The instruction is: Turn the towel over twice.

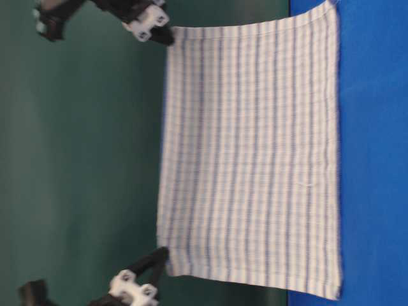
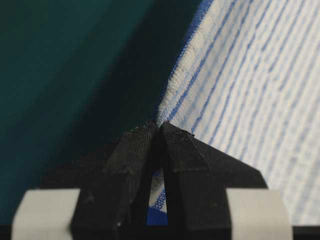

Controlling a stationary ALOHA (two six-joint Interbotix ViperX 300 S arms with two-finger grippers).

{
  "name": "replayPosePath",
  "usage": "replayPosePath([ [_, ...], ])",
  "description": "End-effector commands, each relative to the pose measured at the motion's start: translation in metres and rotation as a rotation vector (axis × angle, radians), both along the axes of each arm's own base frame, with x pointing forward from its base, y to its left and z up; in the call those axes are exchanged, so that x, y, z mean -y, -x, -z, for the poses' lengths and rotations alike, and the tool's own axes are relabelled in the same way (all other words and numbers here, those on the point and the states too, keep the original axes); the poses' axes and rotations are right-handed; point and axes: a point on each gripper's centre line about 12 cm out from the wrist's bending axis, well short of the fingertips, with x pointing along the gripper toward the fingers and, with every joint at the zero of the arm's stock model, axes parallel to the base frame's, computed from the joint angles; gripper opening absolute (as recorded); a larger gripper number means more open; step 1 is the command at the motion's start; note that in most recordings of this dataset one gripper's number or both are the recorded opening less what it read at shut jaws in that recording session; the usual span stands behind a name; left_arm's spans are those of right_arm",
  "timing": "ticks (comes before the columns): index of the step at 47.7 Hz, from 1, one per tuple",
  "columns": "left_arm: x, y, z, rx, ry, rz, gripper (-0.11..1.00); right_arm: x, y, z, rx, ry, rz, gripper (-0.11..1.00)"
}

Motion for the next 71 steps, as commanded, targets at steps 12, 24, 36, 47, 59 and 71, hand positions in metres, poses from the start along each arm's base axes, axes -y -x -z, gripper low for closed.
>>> replayPosePath([
  [12,0.038,0.01,-0.042,0.078,-0.062,0.073,0.02,-0.054,0.007,-0.056,0.078,0.091,-0.06,0.04],
  [24,0.091,0.015,-0.038,0.088,-0.059,0.211,0.02,-0.119,0.008,-0.049,0.005,0.021,-0.133,0.04],
  [36,0.144,0.018,-0.007,0.02,-0.002,0.382,0.02,-0.187,-0.003,-0.019,-0.095,-0.147,-0.219,0.04],
  [47,0.182,0.017,0.038,-0.076,0.09,0.507,0.02,-0.241,-0.013,0.027,-0.169,-0.285,-0.248,0.04],
  [59,0.23,0.01,0.085,-0.206,0.156,0.675,0.02,-0.286,-0.02,0.073,-0.209,-0.418,-0.272,0.04],
  [71,0.257,0.001,0.122,-0.26,0.252,0.717,0.02,-0.314,-0.026,0.112,-0.188,-0.547,-0.316,0.04],
])
